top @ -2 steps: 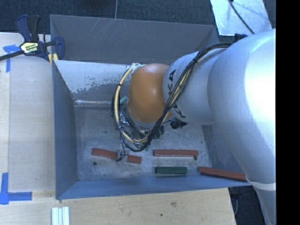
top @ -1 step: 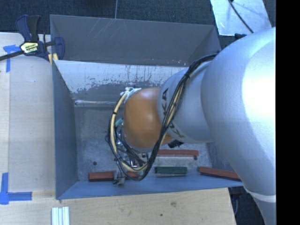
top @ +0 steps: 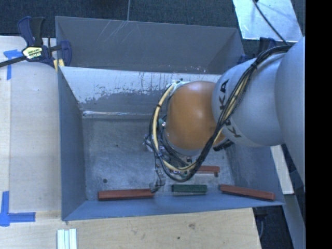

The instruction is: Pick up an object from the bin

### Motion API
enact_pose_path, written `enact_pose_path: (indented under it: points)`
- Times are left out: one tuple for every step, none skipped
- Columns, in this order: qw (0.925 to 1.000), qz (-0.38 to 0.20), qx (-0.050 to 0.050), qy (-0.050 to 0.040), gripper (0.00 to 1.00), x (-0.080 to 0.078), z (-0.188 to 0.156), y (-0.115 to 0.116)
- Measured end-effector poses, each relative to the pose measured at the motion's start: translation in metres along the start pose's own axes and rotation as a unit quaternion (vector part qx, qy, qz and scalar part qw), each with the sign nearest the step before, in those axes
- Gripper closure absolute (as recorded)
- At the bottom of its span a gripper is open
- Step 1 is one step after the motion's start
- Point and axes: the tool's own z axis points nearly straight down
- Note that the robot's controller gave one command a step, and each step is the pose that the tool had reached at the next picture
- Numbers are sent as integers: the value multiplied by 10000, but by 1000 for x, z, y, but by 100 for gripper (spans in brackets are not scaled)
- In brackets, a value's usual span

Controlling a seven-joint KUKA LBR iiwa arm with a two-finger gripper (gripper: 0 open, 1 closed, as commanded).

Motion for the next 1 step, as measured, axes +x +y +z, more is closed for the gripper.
enact_pose_path:
  points:
    - [9998, 181, 12, 9, 0, -29, 11, -78]
